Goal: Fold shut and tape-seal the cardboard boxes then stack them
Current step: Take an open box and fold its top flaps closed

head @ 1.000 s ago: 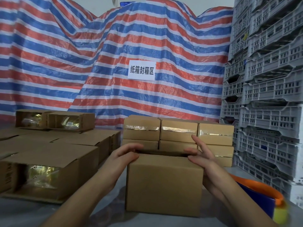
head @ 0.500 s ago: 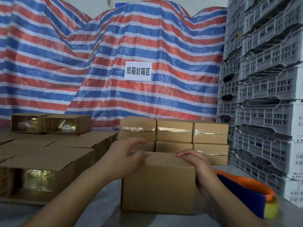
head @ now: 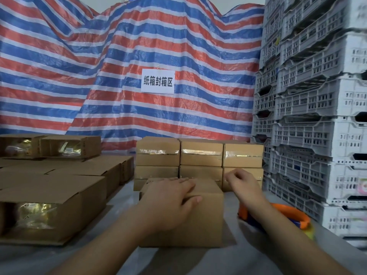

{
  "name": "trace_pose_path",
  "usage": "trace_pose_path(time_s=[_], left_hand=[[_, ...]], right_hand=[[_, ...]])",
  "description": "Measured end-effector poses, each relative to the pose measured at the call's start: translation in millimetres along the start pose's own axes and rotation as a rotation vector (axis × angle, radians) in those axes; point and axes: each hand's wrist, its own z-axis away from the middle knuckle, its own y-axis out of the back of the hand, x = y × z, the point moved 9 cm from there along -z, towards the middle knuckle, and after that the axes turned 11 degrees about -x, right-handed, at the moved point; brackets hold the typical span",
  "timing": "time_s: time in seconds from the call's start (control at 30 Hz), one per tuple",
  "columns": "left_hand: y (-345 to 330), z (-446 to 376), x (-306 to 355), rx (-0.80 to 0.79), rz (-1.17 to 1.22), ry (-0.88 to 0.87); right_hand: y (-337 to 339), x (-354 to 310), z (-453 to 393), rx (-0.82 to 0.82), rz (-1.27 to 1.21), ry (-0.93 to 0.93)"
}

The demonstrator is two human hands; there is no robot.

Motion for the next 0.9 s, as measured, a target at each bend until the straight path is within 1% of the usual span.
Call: trace_pose_path(time_s=[0.03, 0.07, 0.1, 0.17, 0.23, 0.3, 0.4, 0.5, 0.6, 0.67, 0.7, 0.77, 0.9], left_hand=[[0, 1, 0, 0.004, 0.000, -0.005], [1, 1, 0, 0.004, 0.004, -0.008], [0, 2, 1, 0.000, 0.011, -0.010], [1, 3, 1, 0.007, 0.017, -0.013], [2, 4, 2, 0.024, 0.009, -0.010], [3, 6, 2, 0.030, 0.009, 0.000], [5, 7, 4, 0.023, 0.012, 0.005], [6, 8, 3, -0.003, 0.021, 0.016], [7, 5, -3, -0.057, 0.130, 0.034], [7, 2, -8, -0.101, 0.205, 0.044], [7, 0, -10, -0.120, 0.235, 0.054], [9, -3, -16, -0.140, 0.301, 0.082], [14, -6, -28, -0.139, 0.460, 0.096]], right_hand=[[14, 0, -1, 0.014, 0.333, -0.028], [24, 6, 1, 0.000, 0.628, -0.094], [33, 16, 5, -0.025, 0.826, -0.181], [45, 37, 15, -0.072, 1.017, -0.313], [48, 51, 25, -0.094, 1.120, -0.346], [49, 58, 33, -0.099, 1.158, -0.354], [48, 68, 40, -0.100, 1.132, -0.387], [43, 71, 41, -0.063, 1.123, -0.350], [45, 73, 41, 0.014, 1.136, -0.300], [52, 71, 39, 0.082, 1.078, -0.289], [58, 68, 37, 0.124, 1.013, -0.290], [75, 60, 28, 0.194, 0.802, -0.293], [93, 17, 2, 0.214, 0.221, -0.193]])
